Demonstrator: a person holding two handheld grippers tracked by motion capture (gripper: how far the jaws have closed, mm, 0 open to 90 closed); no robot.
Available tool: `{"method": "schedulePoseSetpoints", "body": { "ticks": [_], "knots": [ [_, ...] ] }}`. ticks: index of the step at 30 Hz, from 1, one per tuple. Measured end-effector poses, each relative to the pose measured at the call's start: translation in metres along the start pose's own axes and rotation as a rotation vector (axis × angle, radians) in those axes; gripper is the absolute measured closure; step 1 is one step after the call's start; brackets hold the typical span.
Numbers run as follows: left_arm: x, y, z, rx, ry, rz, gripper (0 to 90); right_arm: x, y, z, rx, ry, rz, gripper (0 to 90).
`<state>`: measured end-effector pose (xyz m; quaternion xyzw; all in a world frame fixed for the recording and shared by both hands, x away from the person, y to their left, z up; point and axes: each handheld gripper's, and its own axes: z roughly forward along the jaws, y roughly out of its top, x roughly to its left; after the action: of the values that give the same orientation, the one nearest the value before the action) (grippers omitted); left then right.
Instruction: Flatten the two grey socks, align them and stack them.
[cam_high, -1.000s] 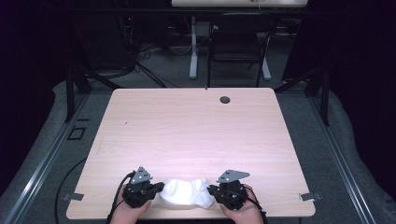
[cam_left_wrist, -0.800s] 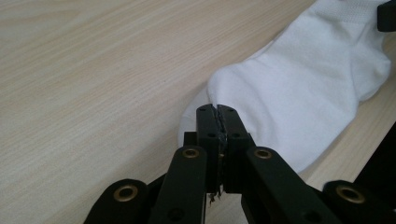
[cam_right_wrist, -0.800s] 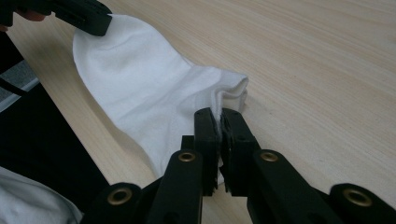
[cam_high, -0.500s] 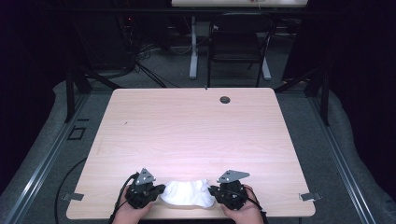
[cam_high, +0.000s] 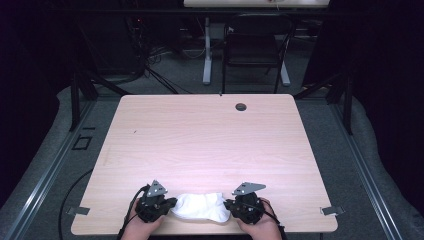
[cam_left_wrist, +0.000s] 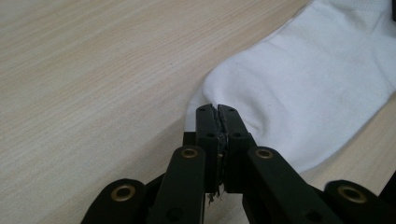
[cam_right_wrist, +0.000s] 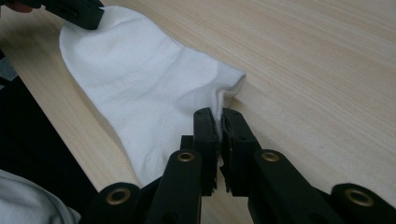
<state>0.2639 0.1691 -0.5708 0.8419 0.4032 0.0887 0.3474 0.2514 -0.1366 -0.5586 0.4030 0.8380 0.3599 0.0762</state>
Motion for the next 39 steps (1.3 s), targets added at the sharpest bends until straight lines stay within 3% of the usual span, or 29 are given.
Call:
{"method": "schedulePoseSetpoints", "body": {
  "ticks": [6,10,14,20,23,31,39],
  "knots": [
    [-0.001,0.002,-0.005,-0.030,-0.010,-0.013,80.7,0.000,0.000,-0.002,-0.039,0.006,0.012,73.3],
    [-0.004,0.006,-0.012,-0.070,-0.019,-0.006,77.5,0.003,0.002,-0.006,-0.077,0.011,0.012,74.8],
    [-0.010,0.008,-0.015,-0.082,-0.034,0.016,74.7,0.011,0.005,-0.005,-0.101,0.027,-0.032,76.0],
    [-0.018,0.008,-0.010,-0.072,-0.038,0.050,68.8,0.020,0.007,0.005,-0.077,0.033,-0.082,74.3],
    [-0.019,0.008,-0.010,-0.071,-0.058,0.051,66.1,0.022,0.007,0.007,-0.082,0.045,-0.093,73.0],
    [-0.022,0.003,0.001,-0.027,-0.068,0.062,62.2,0.018,0.003,0.015,-0.038,0.043,-0.087,70.3],
    [-0.022,-0.001,0.005,-0.010,-0.053,0.075,63.2,0.018,-0.002,0.021,-0.007,0.016,-0.134,70.7]
  ]
}}
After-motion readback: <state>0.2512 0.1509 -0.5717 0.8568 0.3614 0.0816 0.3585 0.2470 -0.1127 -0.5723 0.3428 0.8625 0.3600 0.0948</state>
